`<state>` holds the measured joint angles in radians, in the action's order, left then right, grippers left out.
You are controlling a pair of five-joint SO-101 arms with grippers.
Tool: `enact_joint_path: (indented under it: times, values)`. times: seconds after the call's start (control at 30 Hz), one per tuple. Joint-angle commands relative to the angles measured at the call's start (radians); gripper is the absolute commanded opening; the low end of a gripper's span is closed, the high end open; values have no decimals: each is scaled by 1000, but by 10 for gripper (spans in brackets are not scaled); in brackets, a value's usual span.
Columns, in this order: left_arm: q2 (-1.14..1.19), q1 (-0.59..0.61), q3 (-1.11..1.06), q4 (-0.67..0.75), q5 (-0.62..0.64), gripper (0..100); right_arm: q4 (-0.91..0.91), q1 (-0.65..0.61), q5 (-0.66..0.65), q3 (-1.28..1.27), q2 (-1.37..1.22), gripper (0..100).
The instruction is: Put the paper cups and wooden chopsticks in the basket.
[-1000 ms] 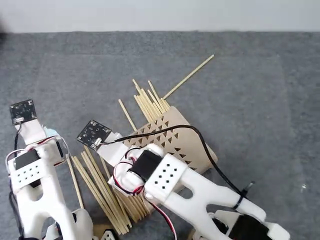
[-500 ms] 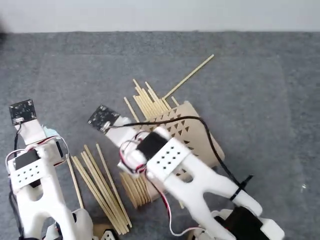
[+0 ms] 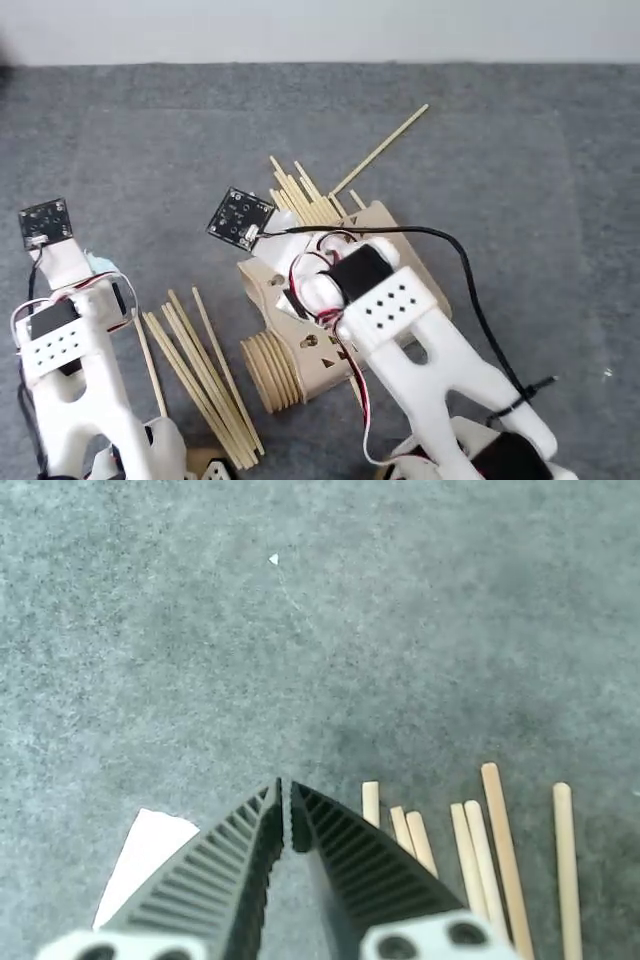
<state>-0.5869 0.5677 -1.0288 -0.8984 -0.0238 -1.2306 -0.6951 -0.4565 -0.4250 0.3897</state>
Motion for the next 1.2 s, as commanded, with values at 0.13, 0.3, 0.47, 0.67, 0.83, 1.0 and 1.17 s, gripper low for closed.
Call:
enact_joint_path:
  times: [0.13, 0.3, 0.47, 0.67, 0.83, 1.0, 1.17]
  values:
    - [-40, -15, 10, 18, 8, 13, -16, -31, 2, 29, 73, 9]
    - [-43, -114, 48, 2, 11, 13, -99, -13, 112, 51, 209, 11]
    - [-43, -173, 223, -186, 149, 13, -223, 93, 126, 74, 404, 10]
    - [-43, -212, 397, -341, 356, 13, -295, 346, 189, 72, 524, 12]
    - [-41, -324, 404, -417, 431, 13, -348, 513, 216, 69, 539, 12]
    - [-41, -427, 404, -416, 615, 15, -363, 616, 218, 68, 547, 9]
    - [-41, -545, 395, -420, 724, 144, -338, 693, 218, 23, 538, 11]
